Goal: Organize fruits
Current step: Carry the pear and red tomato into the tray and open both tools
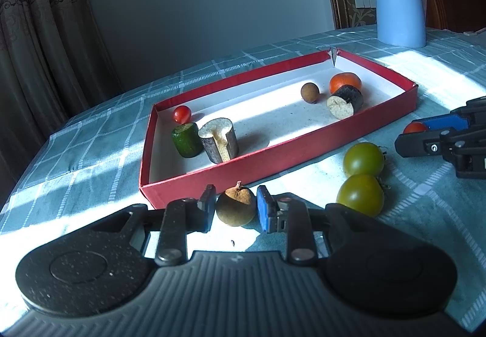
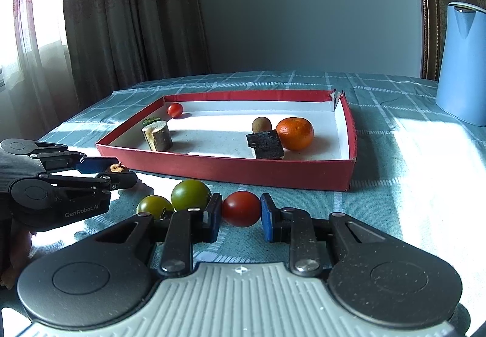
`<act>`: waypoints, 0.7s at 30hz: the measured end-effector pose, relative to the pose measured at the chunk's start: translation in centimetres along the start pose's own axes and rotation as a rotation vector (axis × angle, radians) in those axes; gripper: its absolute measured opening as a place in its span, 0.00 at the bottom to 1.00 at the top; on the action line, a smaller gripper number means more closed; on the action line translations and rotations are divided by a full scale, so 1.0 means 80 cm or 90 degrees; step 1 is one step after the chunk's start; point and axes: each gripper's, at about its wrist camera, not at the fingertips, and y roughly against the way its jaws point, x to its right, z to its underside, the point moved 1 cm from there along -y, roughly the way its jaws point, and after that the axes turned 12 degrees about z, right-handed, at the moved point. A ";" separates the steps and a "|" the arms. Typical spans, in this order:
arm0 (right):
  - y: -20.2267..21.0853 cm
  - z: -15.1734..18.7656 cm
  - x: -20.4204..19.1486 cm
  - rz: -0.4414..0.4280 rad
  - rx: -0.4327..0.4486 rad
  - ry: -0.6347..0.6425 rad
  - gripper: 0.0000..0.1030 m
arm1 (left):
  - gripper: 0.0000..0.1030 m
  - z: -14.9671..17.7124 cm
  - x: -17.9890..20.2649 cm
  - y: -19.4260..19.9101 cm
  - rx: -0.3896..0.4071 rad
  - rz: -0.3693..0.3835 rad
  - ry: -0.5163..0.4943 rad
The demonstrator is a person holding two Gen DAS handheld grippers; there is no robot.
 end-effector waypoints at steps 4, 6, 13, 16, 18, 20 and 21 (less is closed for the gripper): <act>-0.002 0.000 -0.001 -0.002 0.001 0.002 0.25 | 0.26 0.000 0.001 0.000 -0.001 0.000 -0.002; -0.001 -0.001 -0.001 -0.002 0.004 0.001 0.25 | 0.26 0.000 0.001 0.000 -0.001 -0.001 0.000; -0.002 -0.018 -0.015 0.002 0.028 0.025 0.25 | 0.26 -0.012 -0.005 0.008 0.033 0.011 0.021; -0.009 -0.037 -0.027 0.009 0.046 0.046 0.25 | 0.26 -0.021 -0.015 0.008 0.050 0.004 0.046; -0.019 -0.050 -0.033 0.014 0.050 0.048 0.25 | 0.26 -0.029 -0.024 0.003 0.057 -0.006 0.064; -0.033 -0.061 -0.038 0.022 0.050 0.048 0.25 | 0.26 -0.038 -0.029 -0.004 0.058 -0.025 0.075; -0.043 -0.067 -0.040 0.025 0.047 0.048 0.25 | 0.26 -0.042 -0.032 -0.009 0.056 -0.034 0.083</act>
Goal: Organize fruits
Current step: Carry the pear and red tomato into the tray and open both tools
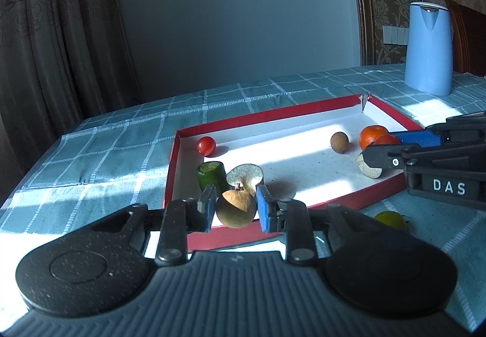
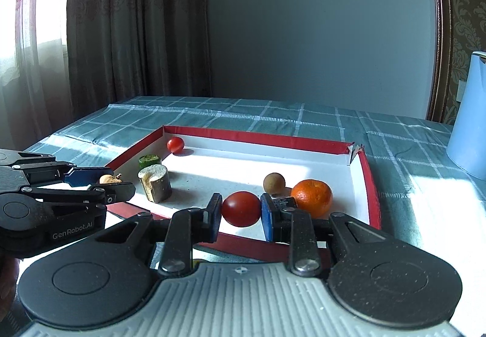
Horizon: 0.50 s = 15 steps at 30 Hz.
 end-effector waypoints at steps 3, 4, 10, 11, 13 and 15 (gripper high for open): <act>-0.025 -0.009 -0.003 0.003 -0.015 -0.006 0.25 | 0.26 -0.010 -0.007 -0.019 -0.014 -0.002 0.017; -0.035 -0.011 -0.003 0.006 -0.021 -0.009 0.25 | 0.26 -0.014 -0.007 -0.025 -0.013 -0.005 0.014; -0.067 -0.010 -0.009 0.011 -0.042 -0.006 0.25 | 0.26 -0.031 -0.006 -0.061 -0.022 -0.011 0.013; -0.071 -0.010 -0.011 0.008 -0.044 -0.005 0.25 | 0.26 -0.034 -0.006 -0.068 -0.027 -0.019 0.009; -0.076 -0.011 -0.012 0.009 -0.049 -0.005 0.25 | 0.26 -0.036 -0.005 -0.080 -0.034 -0.027 0.005; -0.079 -0.011 -0.011 0.009 -0.052 -0.012 0.25 | 0.26 -0.037 -0.003 -0.087 -0.034 -0.037 -0.006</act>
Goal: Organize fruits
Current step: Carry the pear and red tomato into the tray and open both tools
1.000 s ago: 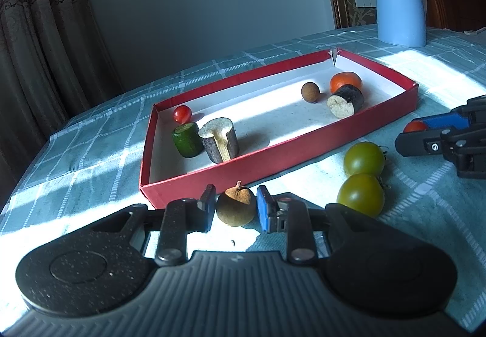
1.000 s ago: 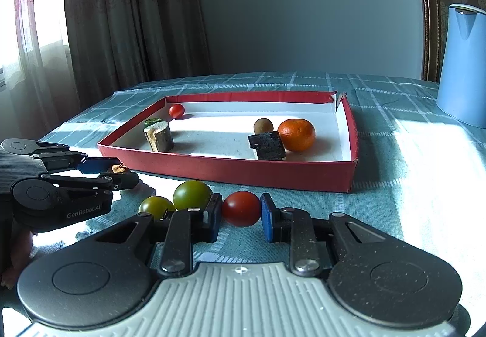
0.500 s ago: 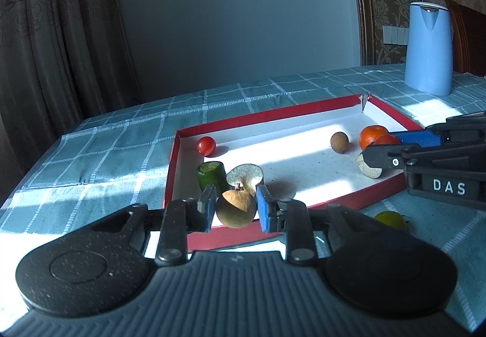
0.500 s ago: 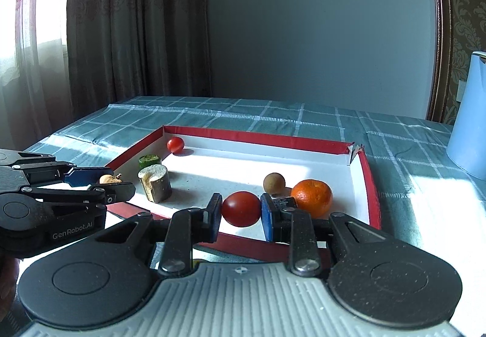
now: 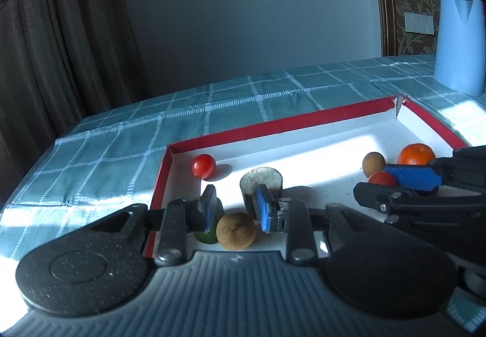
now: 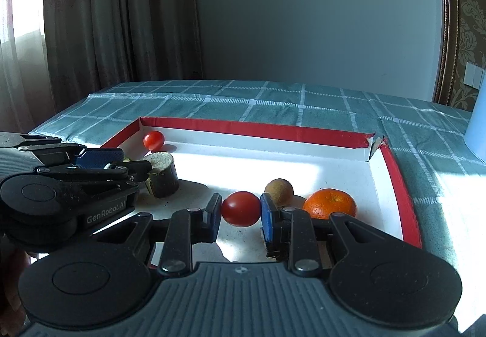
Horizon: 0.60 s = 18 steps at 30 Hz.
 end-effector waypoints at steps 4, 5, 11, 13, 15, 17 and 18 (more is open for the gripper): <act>-0.001 0.001 0.000 -0.002 0.002 0.006 0.27 | 0.29 0.000 0.001 -0.003 0.000 -0.004 0.000; -0.001 0.001 -0.001 -0.002 0.001 0.007 0.30 | 0.37 0.000 0.001 -0.002 0.002 -0.009 0.001; 0.013 0.005 0.012 0.014 0.020 -0.032 0.66 | 0.82 0.003 -0.010 0.007 0.024 -0.036 0.021; 0.019 0.007 0.019 0.013 0.027 -0.054 0.68 | 0.91 0.005 -0.006 0.012 0.035 -0.039 0.009; 0.027 0.008 0.023 0.015 0.037 -0.061 0.68 | 0.91 0.008 0.000 0.015 0.038 -0.047 -0.011; 0.038 0.011 0.026 0.021 0.048 -0.064 0.68 | 0.92 0.012 0.006 0.019 0.037 -0.050 -0.028; 0.044 0.013 0.028 0.022 0.056 -0.064 0.68 | 0.92 0.014 0.007 0.021 0.037 -0.050 -0.032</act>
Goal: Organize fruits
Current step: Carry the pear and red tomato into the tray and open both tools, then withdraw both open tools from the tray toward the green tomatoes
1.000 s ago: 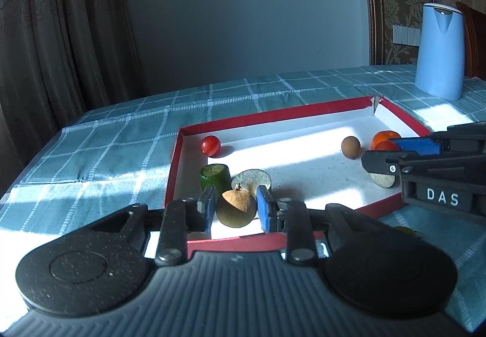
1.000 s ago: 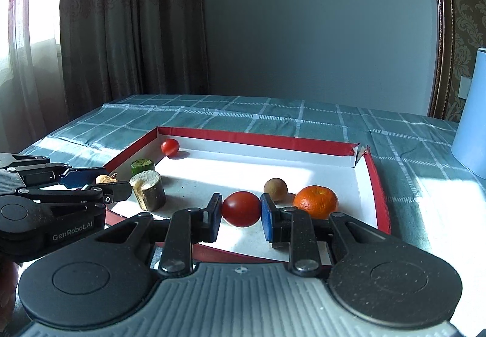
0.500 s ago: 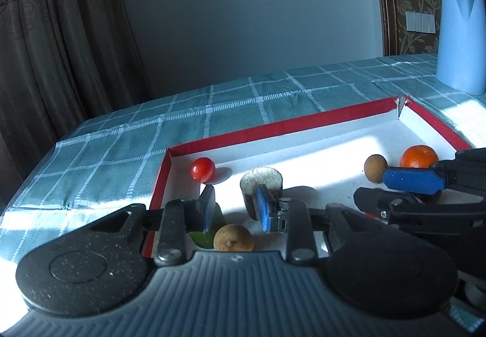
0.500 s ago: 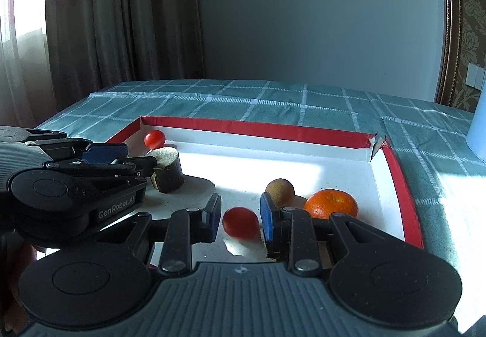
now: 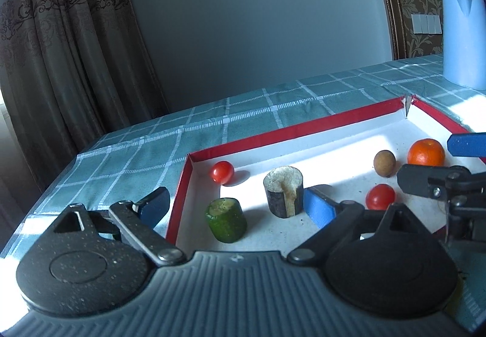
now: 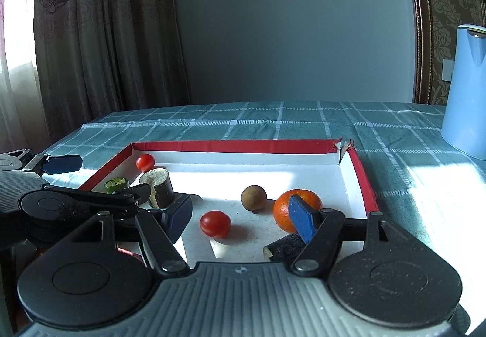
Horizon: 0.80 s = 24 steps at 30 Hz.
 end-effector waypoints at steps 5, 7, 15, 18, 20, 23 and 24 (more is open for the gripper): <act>0.029 0.006 0.018 -0.020 0.008 -0.030 0.68 | 0.97 0.008 0.000 0.013 0.001 0.001 0.005; 0.036 0.011 0.024 -0.030 0.001 -0.045 0.68 | 0.98 0.012 0.001 0.018 -0.003 0.003 0.003; 0.068 0.029 0.050 -0.017 0.024 -0.084 0.68 | 1.00 0.029 0.002 0.060 0.015 0.071 0.015; 0.064 0.031 0.067 -0.002 0.014 -0.123 0.71 | 1.00 0.038 0.010 0.086 0.032 0.149 0.009; 0.061 0.030 0.077 -0.003 0.004 -0.152 0.71 | 1.00 0.043 0.017 0.097 0.036 0.187 -0.001; 0.058 0.030 0.080 -0.002 0.000 -0.158 0.71 | 1.00 0.049 0.025 0.108 0.034 0.236 -0.012; 0.058 0.030 0.079 -0.002 0.001 -0.156 0.71 | 0.99 0.051 0.029 0.108 0.027 0.248 -0.021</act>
